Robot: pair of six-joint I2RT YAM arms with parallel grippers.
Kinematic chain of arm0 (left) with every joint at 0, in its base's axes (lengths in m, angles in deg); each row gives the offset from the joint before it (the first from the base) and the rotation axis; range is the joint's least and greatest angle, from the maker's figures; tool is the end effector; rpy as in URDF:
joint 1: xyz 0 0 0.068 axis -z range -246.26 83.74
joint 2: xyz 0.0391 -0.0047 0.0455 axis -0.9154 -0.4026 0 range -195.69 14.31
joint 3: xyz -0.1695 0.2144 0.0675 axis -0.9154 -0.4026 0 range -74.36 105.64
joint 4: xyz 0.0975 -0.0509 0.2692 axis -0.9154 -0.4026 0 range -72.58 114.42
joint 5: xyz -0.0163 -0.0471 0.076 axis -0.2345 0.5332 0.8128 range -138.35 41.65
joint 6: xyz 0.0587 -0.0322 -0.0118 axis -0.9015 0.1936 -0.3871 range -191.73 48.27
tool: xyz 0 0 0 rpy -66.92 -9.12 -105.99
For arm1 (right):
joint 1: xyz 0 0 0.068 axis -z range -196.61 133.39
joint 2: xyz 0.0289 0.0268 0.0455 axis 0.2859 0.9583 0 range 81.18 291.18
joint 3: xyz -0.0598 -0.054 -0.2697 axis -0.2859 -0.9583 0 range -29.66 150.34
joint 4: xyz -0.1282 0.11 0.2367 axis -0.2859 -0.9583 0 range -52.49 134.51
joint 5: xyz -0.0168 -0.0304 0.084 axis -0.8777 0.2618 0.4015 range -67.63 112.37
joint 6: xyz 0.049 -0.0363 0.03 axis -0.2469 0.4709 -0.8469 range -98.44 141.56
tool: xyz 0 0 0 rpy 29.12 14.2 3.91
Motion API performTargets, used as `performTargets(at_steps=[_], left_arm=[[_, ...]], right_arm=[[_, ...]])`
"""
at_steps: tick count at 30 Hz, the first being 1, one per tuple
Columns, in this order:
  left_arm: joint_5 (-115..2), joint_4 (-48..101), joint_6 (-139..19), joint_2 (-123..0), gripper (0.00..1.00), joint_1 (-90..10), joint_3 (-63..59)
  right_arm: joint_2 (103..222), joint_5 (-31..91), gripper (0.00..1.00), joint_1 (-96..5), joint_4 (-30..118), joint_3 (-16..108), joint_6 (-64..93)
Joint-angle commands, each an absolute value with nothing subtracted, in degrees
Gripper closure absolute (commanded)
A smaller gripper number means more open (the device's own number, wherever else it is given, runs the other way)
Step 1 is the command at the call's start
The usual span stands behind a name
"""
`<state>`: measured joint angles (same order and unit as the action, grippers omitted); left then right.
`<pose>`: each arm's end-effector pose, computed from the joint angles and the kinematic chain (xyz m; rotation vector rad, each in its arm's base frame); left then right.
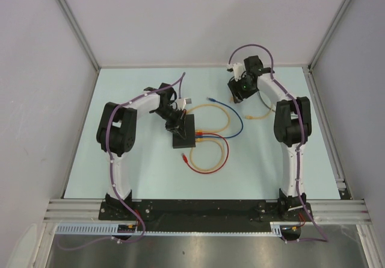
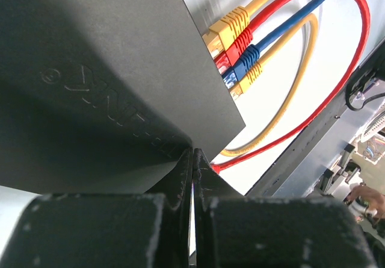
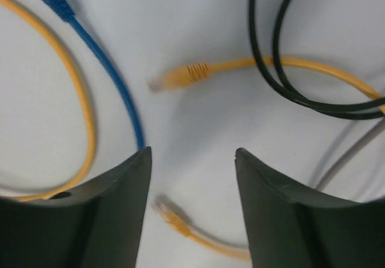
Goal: Pull the plug from the switch port
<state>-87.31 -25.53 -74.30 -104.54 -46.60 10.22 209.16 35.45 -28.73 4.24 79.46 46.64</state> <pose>0.3891 -0.1755 0.1309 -0.6211 -2.8878 1.0550 0.5195 0.1241 0.1870 -0.8982 2.4138 0.2129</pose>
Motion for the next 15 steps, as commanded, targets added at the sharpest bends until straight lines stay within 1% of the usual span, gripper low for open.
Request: performTargets(at_steps=[1, 2, 6, 9, 13, 15], left_arm=[[-80.08, -23.92, -77.27, -105.58, 1.00, -45.34, 9.49], [-79.91, -23.92, -77.36, -105.31, 1.00, -45.34, 9.58], [-79.55, -23.65, -77.53, -104.17, 1.00, -45.43, 9.58], [-77.80, -23.92, -77.97, -103.99, 1.00, -45.43, 10.01], [-79.28, -23.48, -78.50, -100.40, 1.00, -45.95, 9.84], [-82.00, -22.52, -78.24, -96.46, 0.95, -46.57, 8.36]], right_arm=[[205.73, 37.92, 0.29, -31.81, 5.84, 78.89, 43.71], [205.37, 39.32, 0.24, -32.34, 5.66, 79.15, 43.27], [203.44, 50.11, 0.23, -35.06, 4.78, 78.54, 39.94], [202.91, 57.32, 0.19, -36.29, 3.99, 77.48, 38.17], [203.08, 62.27, 0.18, -38.75, 2.85, 76.78, 38.17], [203.17, 64.37, 0.18, -39.28, 2.76, 76.60, 37.82]])
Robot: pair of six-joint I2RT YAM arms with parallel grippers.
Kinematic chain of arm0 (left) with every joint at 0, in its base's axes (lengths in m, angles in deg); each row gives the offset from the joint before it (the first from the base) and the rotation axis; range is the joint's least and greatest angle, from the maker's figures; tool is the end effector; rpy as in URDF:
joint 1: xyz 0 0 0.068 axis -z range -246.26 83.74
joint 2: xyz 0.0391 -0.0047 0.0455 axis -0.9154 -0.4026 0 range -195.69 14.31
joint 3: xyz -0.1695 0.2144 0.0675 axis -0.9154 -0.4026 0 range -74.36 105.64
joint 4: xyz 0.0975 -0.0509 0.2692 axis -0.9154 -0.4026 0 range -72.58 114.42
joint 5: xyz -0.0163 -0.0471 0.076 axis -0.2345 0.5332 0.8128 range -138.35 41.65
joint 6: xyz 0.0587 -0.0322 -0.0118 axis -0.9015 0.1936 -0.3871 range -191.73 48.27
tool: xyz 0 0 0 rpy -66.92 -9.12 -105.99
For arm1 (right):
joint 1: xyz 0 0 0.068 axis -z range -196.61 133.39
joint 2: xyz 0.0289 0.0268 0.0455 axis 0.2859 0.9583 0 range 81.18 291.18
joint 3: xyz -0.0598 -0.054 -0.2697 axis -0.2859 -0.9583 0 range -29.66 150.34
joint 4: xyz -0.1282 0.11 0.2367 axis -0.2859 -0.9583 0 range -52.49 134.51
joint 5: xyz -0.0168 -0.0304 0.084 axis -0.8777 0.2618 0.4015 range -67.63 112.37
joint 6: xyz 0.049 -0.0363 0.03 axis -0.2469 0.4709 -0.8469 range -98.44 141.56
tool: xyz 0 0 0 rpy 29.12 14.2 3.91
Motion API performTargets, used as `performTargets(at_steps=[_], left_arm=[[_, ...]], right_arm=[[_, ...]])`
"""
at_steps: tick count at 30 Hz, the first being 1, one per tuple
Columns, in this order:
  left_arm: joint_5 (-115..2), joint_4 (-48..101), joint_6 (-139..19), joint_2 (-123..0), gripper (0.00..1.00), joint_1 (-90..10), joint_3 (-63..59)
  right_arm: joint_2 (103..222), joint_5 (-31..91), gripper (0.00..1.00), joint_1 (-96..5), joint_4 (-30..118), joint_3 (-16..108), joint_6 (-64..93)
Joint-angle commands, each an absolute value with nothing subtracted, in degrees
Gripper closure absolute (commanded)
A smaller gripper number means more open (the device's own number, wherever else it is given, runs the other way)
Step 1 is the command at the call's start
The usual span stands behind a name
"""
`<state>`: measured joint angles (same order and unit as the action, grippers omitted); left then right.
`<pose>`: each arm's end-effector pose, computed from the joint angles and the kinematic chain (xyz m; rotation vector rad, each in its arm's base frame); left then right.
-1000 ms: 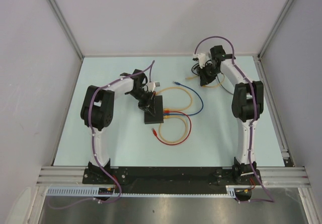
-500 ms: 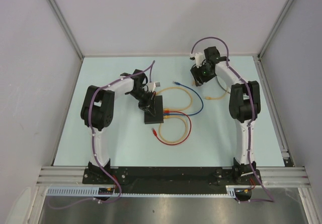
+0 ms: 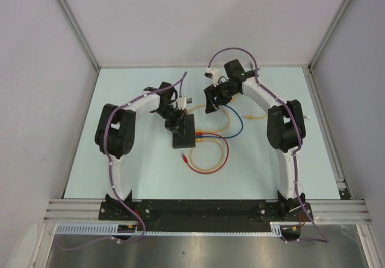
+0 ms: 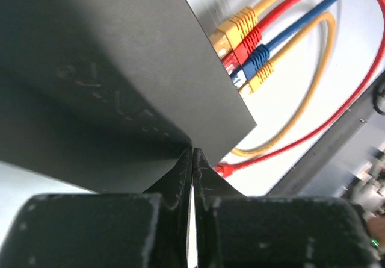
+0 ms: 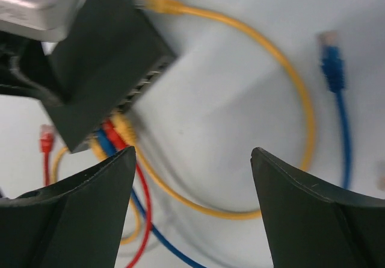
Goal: Pull the plug from the switch port
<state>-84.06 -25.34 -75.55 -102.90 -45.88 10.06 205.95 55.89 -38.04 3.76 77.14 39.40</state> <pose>0.3871 -0.1779 0.1399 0.6793 2.8735 -0.9684 0.4721 0.2176 0.2075 -1.0432 2.2943 0.7778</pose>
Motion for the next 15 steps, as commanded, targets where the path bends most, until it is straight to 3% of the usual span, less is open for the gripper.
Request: performTargets(at_steps=[1, 5, 8, 15], left_arm=[[-82.36, -21.47, -77.89, -94.95, 0.92, -47.09, 7.56], [-79.21, -15.14, -77.10, -88.09, 0.67, -48.15, 0.36], [-76.22, -12.32, -75.87, -86.85, 0.58, -48.33, -2.99], [-78.32, -14.87, -72.53, -95.99, 0.56, -48.33, 0.96]], right_arm=[[203.26, 65.26, 0.20, -39.46, 2.67, 76.51, 37.64], [202.91, 69.30, 0.24, -38.94, 3.72, 75.02, 33.88], [203.61, 71.23, 0.24, -39.02, 4.52, 73.79, 32.54], [205.98, 71.24, 0.22, -41.57, 5.56, 71.94, 31.50]])
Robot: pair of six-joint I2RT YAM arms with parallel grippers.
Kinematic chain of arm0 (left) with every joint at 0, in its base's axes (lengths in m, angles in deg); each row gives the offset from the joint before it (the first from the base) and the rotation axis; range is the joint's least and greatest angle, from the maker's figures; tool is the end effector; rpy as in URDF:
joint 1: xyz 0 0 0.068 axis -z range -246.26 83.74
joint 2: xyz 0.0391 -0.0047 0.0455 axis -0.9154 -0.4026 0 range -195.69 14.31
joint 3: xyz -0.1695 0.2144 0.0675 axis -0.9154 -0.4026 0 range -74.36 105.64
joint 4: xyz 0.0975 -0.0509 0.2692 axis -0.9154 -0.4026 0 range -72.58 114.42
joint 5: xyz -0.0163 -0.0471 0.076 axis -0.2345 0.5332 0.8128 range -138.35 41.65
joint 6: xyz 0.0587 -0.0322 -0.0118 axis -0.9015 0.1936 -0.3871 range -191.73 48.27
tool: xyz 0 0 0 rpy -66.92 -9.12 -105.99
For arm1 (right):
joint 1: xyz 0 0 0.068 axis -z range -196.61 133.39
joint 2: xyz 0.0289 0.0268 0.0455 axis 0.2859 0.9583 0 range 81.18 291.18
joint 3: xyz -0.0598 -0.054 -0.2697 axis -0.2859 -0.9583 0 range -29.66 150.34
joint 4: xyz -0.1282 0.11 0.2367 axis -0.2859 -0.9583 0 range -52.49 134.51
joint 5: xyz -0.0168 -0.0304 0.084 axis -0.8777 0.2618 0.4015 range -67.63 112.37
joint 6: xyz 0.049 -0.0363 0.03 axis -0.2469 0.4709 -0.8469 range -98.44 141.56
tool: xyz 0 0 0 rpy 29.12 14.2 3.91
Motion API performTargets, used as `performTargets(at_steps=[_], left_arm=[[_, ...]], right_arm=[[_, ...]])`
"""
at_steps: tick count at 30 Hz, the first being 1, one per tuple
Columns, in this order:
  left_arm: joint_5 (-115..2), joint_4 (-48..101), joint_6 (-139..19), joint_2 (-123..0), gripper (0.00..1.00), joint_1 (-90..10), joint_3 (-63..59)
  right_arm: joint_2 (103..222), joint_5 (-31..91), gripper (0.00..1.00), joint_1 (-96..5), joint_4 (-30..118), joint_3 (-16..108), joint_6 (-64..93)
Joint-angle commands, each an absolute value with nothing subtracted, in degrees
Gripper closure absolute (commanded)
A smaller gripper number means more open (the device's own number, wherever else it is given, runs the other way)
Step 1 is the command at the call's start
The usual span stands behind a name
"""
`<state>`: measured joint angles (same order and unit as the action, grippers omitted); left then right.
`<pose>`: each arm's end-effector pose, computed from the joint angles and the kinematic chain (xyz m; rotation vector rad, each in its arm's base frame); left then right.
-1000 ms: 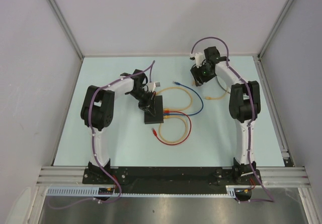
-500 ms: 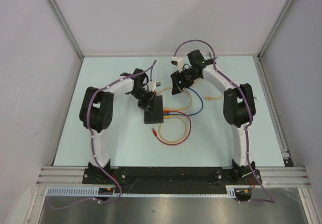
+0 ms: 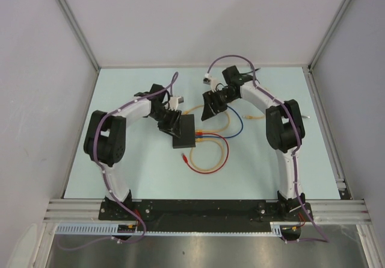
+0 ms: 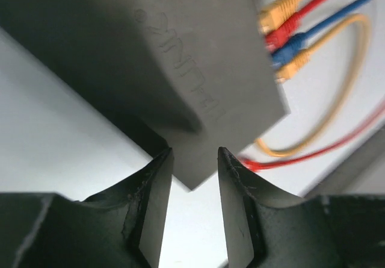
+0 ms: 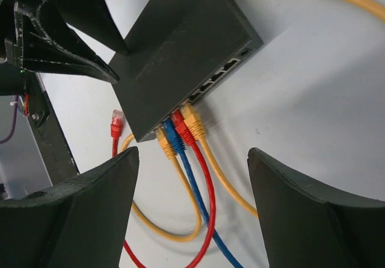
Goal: Pull the plug from the switch port
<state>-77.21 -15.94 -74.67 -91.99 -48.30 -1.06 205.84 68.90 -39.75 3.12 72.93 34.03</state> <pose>0.3683 -0.1472 0.1588 0.6162 2.7558 -0.7736 0.4475 0.2342 0.1901 -1.0197 2.3348 1.1405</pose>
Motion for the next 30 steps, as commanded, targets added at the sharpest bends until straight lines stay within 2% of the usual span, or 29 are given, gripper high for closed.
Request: performTargets(at_steps=[1, 10, 22, 25, 30], left_arm=[[-78.50, -14.52, -72.35, -96.60, 0.56, -48.33, 0.96], [-73.75, -15.92, -73.05, -100.12, 0.59, -48.33, 2.55], [-73.58, -15.22, -73.40, -100.30, 0.60, -48.33, 1.40], [-73.75, -15.39, -73.49, -100.56, 0.60, -48.24, 1.58], [-73.93, -15.74, -73.67, -101.00, 0.62, -48.33, 2.28]], right_arm=[[205.98, 71.33, 0.22, -41.83, 6.10, 71.86, 31.32], [208.27, 71.15, 0.23, -45.00, 6.36, 70.71, 33.24], [212.66, 73.96, 0.43, -44.83, 5.49, 73.17, 33.07], [213.45, 74.49, 0.52, -44.56, 5.31, 73.52, 33.07], [215.21, 75.37, 0.57, -44.65, 4.78, 74.84, 33.25]])
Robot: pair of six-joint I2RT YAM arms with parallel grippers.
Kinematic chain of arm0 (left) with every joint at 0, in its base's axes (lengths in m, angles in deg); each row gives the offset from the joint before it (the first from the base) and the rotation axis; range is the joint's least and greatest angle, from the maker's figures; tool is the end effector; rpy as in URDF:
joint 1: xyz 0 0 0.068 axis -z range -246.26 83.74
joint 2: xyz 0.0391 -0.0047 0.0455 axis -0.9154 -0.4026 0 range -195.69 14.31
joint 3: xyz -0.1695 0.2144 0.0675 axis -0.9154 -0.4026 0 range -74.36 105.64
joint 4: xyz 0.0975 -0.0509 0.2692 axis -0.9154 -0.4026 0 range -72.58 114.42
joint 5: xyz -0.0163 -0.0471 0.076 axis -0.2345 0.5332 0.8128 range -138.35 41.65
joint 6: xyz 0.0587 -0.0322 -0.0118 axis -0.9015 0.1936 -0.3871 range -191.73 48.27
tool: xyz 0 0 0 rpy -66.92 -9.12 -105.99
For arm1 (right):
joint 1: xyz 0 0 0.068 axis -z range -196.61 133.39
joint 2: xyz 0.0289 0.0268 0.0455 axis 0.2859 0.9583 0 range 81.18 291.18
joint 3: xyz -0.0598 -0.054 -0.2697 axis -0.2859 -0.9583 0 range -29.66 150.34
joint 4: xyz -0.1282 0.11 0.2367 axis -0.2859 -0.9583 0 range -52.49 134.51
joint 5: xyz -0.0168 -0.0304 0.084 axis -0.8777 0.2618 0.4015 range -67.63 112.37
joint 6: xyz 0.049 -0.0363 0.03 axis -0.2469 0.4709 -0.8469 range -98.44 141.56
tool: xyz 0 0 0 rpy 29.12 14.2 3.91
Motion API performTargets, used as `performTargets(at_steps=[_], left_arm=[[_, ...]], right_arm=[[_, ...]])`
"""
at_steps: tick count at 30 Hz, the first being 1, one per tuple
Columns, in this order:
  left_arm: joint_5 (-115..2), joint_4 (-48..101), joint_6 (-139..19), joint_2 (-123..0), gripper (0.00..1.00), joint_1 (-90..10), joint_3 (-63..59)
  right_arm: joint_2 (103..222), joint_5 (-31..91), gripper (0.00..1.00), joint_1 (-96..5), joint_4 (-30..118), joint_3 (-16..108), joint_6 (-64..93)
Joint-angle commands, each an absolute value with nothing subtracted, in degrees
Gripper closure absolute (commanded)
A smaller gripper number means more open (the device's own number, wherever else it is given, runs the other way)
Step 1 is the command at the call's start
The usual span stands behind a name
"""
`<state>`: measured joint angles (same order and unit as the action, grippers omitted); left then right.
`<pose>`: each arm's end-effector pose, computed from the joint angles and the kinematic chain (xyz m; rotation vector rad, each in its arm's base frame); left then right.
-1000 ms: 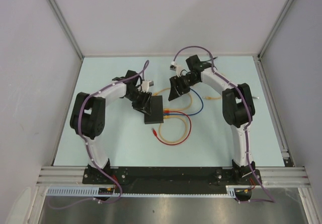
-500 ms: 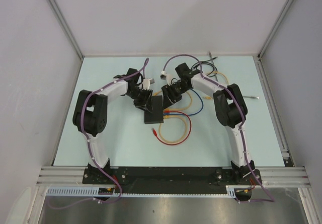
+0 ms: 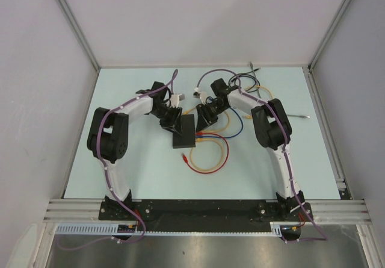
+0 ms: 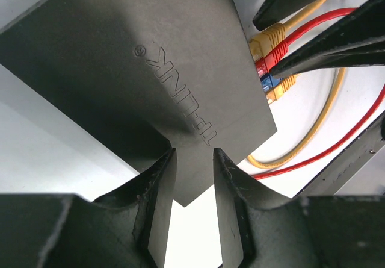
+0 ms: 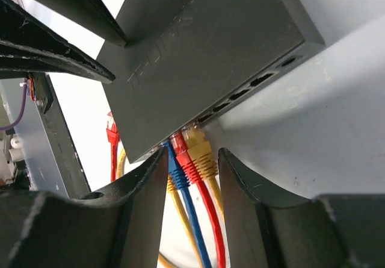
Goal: Pull the plug from the switch port
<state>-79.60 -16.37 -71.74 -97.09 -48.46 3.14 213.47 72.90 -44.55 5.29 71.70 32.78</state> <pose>0.3856 -0.1536 0.1471 0.5462 2.7949 -0.8452 0.4294 0.2753 0.1227 -1.0917 2.4180 1.3017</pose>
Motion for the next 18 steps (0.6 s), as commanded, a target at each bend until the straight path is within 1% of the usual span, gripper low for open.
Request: performTargets(at_steps=[1, 6, 12, 15, 17, 18], left_arm=[[-74.01, -15.83, -73.75, -101.00, 0.61, -48.33, 2.46], [-73.67, -15.92, -73.93, -101.00, 0.62, -48.33, 2.28], [-73.75, -15.92, -74.11, -100.74, 0.62, -48.33, 2.11], [-73.75, -16.01, -74.19, -100.74, 0.62, -48.33, 2.02], [-73.75, -16.01, -74.28, -100.74, 0.62, -48.33, 1.93], [-73.75, -16.01, -74.28, -100.65, 0.62, -48.33, 1.84]], right_arm=[[215.56, 75.46, 0.58, -44.56, 4.61, 75.45, 33.25], [217.50, 75.64, 0.59, -44.65, 4.34, 77.04, 33.07], [219.17, 75.90, 0.63, -44.56, 3.99, 78.71, 32.81], [219.69, 75.90, 0.67, -44.47, 3.82, 79.15, 33.07], [219.78, 75.99, 0.72, -44.65, 3.29, 79.24, 34.03], [219.96, 75.90, 0.77, -44.56, 2.68, 79.32, 34.47]])
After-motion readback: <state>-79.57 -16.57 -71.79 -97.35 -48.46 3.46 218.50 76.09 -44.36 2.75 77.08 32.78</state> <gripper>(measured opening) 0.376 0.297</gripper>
